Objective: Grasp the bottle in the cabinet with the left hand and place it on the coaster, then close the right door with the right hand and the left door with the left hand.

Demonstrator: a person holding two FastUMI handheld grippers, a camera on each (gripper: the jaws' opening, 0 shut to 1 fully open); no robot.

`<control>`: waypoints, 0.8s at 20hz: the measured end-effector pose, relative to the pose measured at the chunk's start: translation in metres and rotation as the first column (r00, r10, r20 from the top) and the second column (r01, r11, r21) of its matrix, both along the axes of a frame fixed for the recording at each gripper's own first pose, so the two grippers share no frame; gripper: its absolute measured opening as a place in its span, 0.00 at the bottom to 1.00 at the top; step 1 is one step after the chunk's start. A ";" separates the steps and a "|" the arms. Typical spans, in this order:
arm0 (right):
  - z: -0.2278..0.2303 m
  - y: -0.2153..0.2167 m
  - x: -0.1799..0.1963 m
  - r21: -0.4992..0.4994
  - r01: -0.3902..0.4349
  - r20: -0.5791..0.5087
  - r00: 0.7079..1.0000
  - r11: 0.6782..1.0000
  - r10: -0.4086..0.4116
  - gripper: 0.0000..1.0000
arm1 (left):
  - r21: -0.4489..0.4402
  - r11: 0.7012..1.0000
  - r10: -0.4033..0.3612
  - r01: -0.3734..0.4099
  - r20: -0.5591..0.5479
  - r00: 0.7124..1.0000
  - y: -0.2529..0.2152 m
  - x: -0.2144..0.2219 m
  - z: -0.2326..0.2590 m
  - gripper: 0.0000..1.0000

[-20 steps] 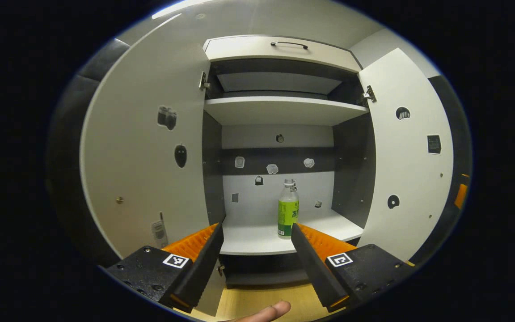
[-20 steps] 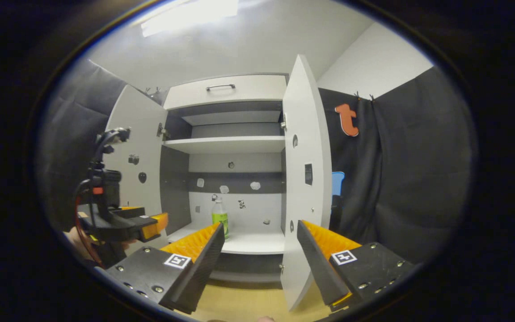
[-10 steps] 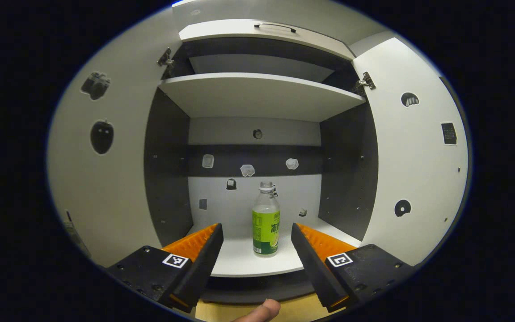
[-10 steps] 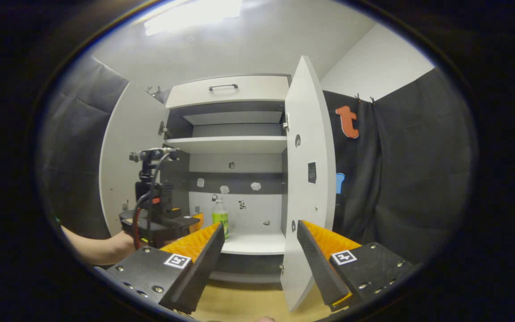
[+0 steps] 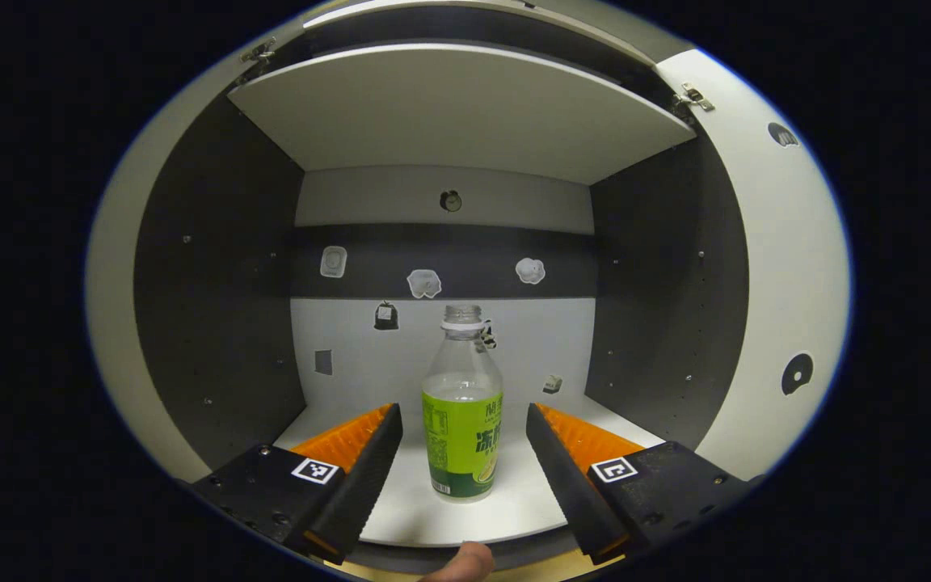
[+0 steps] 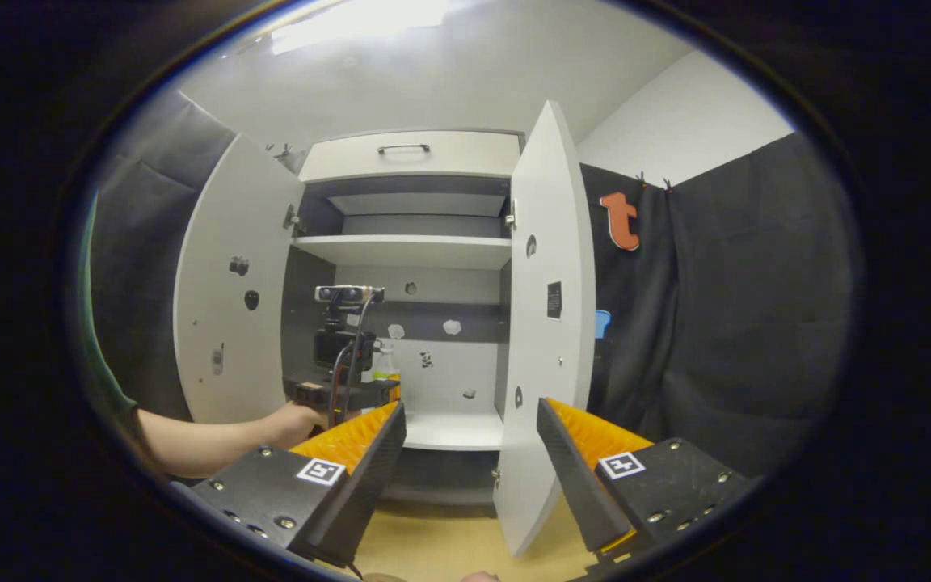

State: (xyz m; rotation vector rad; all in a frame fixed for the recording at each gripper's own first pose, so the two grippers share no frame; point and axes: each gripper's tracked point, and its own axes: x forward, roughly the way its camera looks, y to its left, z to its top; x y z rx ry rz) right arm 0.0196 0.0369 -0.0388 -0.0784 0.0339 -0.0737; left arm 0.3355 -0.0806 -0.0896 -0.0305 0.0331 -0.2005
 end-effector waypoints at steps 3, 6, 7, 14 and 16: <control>-0.007 -0.006 -0.009 -0.010 0.033 -0.017 0.999 0.999 -0.033 0.98 | -0.003 1.000 0.015 -0.015 -0.015 1.000 -0.002 0.023 -0.010 0.97; -0.016 -0.009 -0.017 -0.013 0.067 -0.038 0.997 0.998 -0.068 0.99 | -0.001 1.000 -0.013 0.013 -0.021 1.000 -0.011 0.040 -0.019 0.99; -0.019 -0.010 -0.020 -0.008 0.073 -0.044 0.996 0.997 -0.073 0.99 | 0.007 1.000 -0.017 0.017 -0.009 1.000 -0.013 0.044 -0.018 0.98; -0.021 -0.006 -0.045 -0.001 0.083 -0.057 0.995 0.997 -0.083 0.99 | 0.025 0.999 -0.035 0.035 -0.017 0.999 -0.022 0.039 -0.009 0.76; -0.020 -0.008 -0.053 0.002 0.081 -0.063 0.995 0.997 -0.081 0.99 | 0.012 0.999 -0.042 0.042 -0.021 0.999 -0.021 0.021 -0.002 0.76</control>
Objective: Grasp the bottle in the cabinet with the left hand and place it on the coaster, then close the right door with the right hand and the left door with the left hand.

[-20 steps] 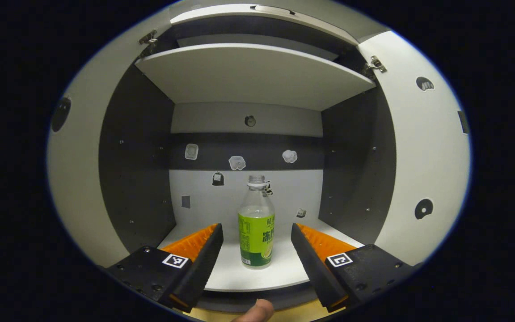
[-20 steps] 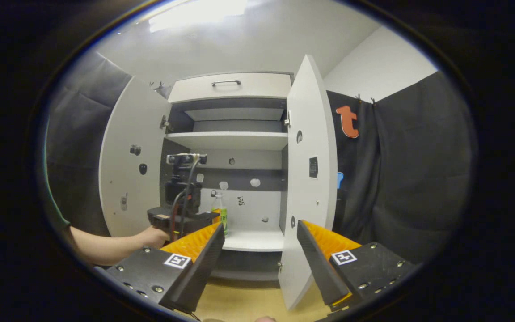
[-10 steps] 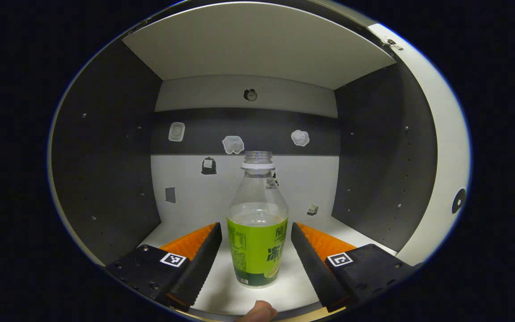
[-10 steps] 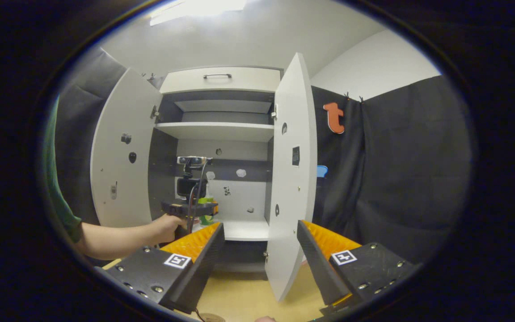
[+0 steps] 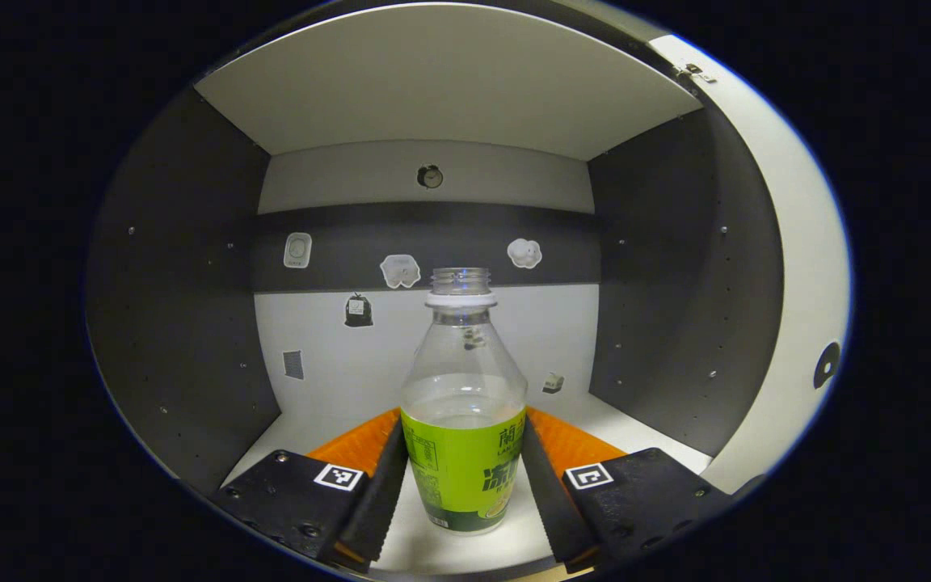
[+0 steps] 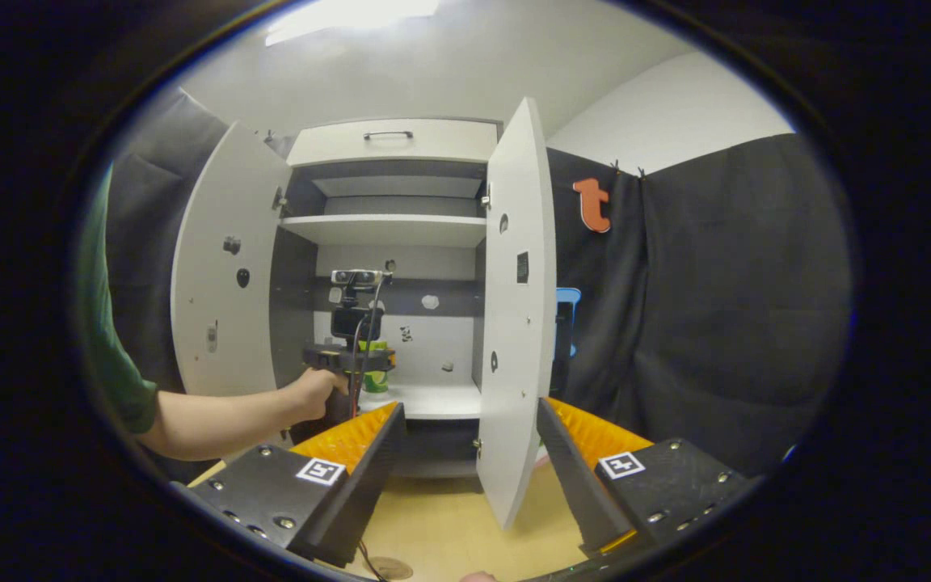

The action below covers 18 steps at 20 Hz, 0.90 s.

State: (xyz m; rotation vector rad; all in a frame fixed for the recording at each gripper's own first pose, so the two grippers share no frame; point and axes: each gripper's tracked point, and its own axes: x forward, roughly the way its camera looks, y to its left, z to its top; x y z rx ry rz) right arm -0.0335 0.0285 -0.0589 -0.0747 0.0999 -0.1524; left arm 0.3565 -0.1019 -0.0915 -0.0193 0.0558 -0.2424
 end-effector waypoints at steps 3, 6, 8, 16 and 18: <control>0.004 -0.005 -0.010 0.008 0.003 -0.001 1.000 1.000 -0.003 0.99 | -0.018 1.000 -0.001 0.001 0.003 1.000 0.010 -0.029 0.012 0.76; 0.011 0.000 -0.016 0.048 -0.031 0.011 0.999 0.998 0.030 0.98 | -0.026 1.000 0.007 -0.007 0.001 1.000 0.023 -0.063 0.021 0.76; 0.017 0.000 -0.019 0.045 -0.054 0.025 0.998 0.998 0.053 0.98 | -0.044 0.999 0.002 -0.003 -0.016 1.000 0.031 -0.090 0.023 0.76; 0.023 0.000 -0.017 0.030 -0.139 0.067 0.988 0.990 0.137 0.98 | -0.065 0.998 -0.007 0.010 0.038 0.999 0.070 -0.202 0.046 0.76; 0.018 0.004 -0.014 0.046 -0.160 0.050 0.986 0.986 0.158 0.98 | -0.092 0.996 0.000 0.001 0.008 1.000 0.079 -0.229 0.039 0.76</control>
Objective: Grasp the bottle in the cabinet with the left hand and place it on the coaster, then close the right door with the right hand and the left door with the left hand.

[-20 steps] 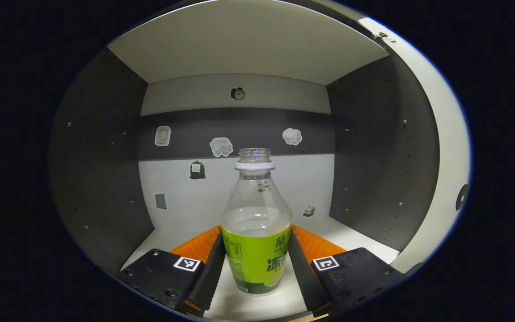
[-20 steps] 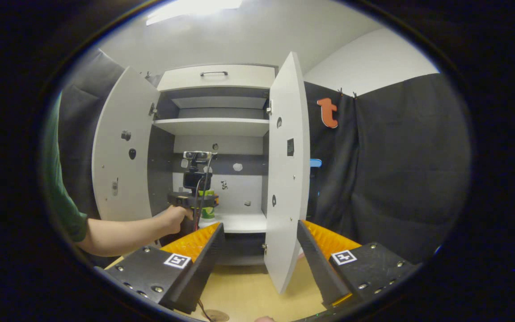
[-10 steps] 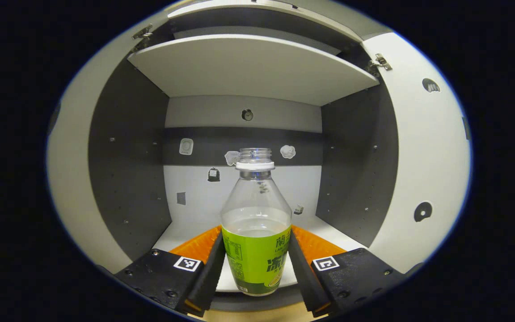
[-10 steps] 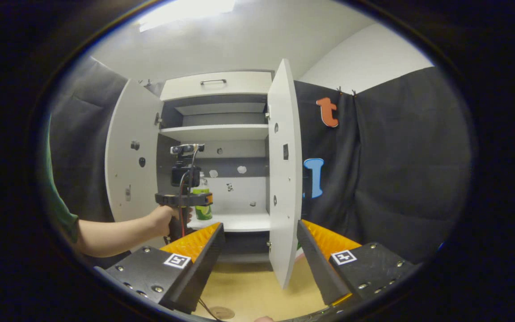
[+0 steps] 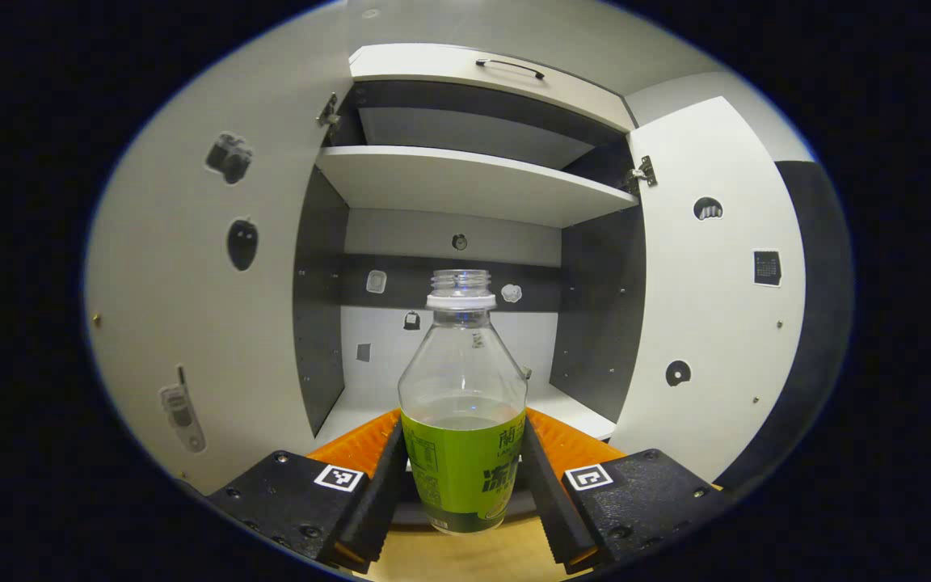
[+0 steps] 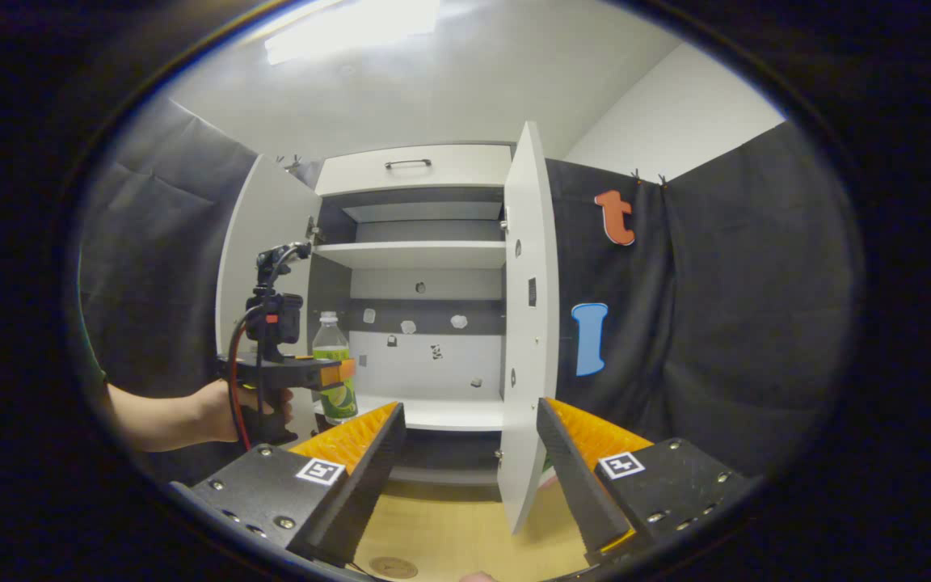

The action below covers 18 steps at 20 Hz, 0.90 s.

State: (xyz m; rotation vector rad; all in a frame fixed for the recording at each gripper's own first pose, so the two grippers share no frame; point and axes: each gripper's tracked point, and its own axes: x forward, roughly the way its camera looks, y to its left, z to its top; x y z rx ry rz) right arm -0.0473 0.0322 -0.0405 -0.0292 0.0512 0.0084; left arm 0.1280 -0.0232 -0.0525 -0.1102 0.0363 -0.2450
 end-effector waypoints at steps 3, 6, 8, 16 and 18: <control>0.003 0.006 0.008 0.024 -0.011 -0.003 1.000 1.000 0.011 0.99 | -0.032 0.999 0.019 -0.020 -0.028 0.999 0.015 -0.029 -0.012 0.76; 0.003 0.016 0.016 0.027 -0.038 -0.006 0.999 0.999 0.038 0.98 | -0.023 0.999 0.026 -0.027 -0.051 0.998 0.021 -0.050 -0.040 0.76; 0.002 0.022 0.021 0.036 -0.056 -0.012 0.998 0.998 0.057 0.99 | 0.005 0.999 0.041 -0.040 -0.072 0.997 0.021 -0.060 -0.068 0.76; -0.015 0.024 0.023 0.042 -0.048 -0.049 0.998 0.998 0.050 0.99 | 0.122 0.993 0.006 -0.002 -0.029 1.000 -0.016 -0.089 -0.182 0.77; -0.024 0.019 0.021 0.030 -0.024 -0.072 0.997 0.999 0.026 0.99 | 0.160 0.986 -0.036 0.049 -0.081 0.996 -0.035 -0.101 -0.226 0.76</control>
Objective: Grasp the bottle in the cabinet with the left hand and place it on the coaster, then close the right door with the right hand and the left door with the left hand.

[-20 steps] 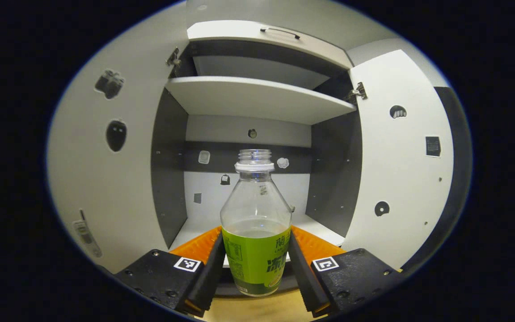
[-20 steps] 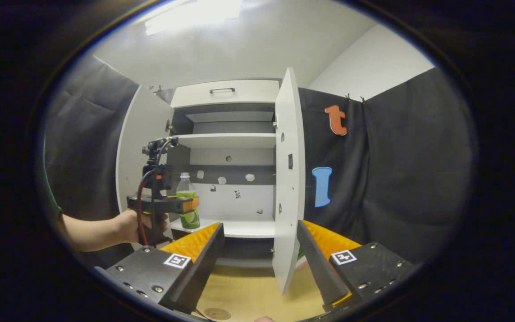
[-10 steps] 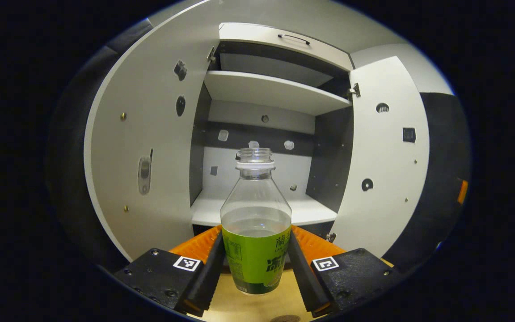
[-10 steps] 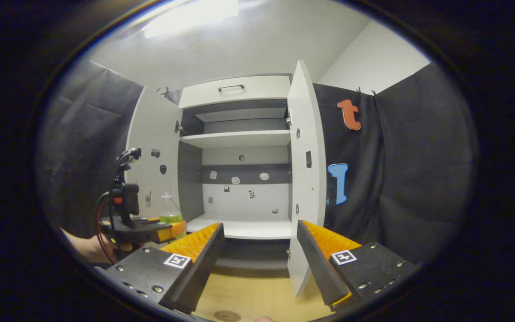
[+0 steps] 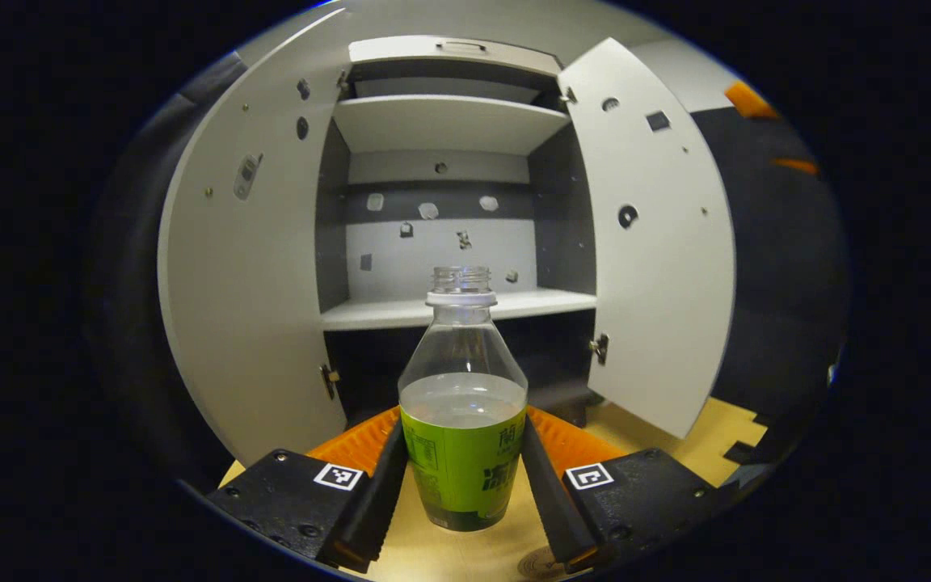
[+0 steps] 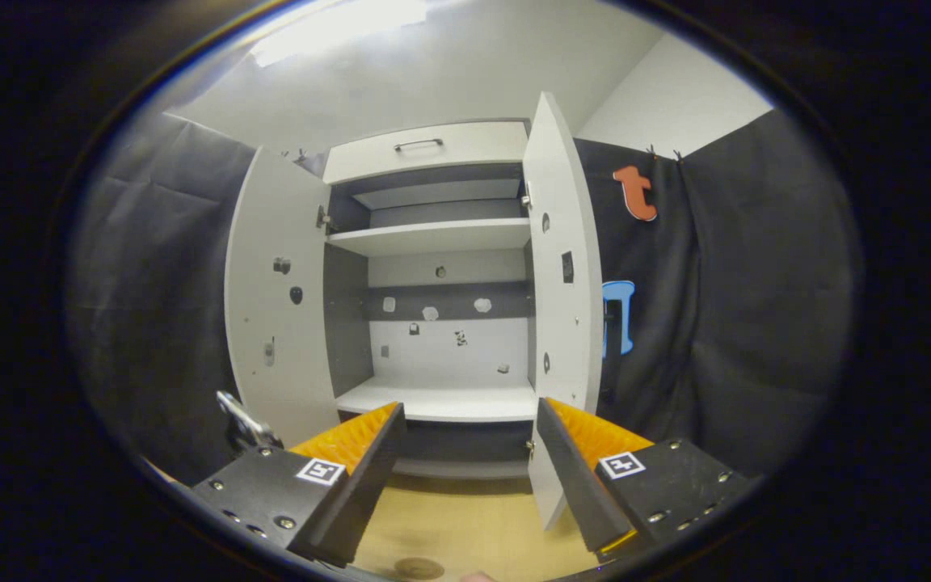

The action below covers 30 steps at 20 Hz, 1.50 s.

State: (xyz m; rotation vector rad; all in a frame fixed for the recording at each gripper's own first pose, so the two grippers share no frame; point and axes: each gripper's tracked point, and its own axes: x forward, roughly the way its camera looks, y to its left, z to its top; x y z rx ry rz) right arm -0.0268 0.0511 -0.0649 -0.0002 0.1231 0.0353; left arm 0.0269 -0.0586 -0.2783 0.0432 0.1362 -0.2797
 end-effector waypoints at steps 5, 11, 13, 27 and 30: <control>-0.018 -0.001 -0.010 -0.015 0.013 -0.028 1.000 1.000 -0.013 0.99 | -0.019 0.997 -0.079 0.078 -0.062 0.995 -0.029 -0.026 -0.063 0.76; -0.039 -0.006 -0.013 -0.015 0.047 -0.066 0.997 0.999 -0.048 0.99 | -0.048 0.973 -0.230 0.227 -0.085 0.969 -0.077 -0.047 -0.111 0.77; -0.044 -0.010 -0.014 -0.015 0.065 -0.078 0.995 0.998 -0.066 0.99 | -0.046 0.950 -0.311 0.308 -0.121 0.943 -0.097 -0.065 -0.133 0.77; -0.074 -0.030 -0.021 -0.003 0.183 -0.159 0.970 0.983 -0.182 0.99 | -0.010 0.936 -0.349 0.351 -0.115 0.930 -0.089 -0.083 -0.153 0.80; -0.072 -0.028 -0.020 0.001 0.194 -0.158 0.969 0.981 -0.192 0.99 | 0.010 0.932 -0.359 0.363 -0.113 0.926 -0.086 -0.085 -0.152 0.83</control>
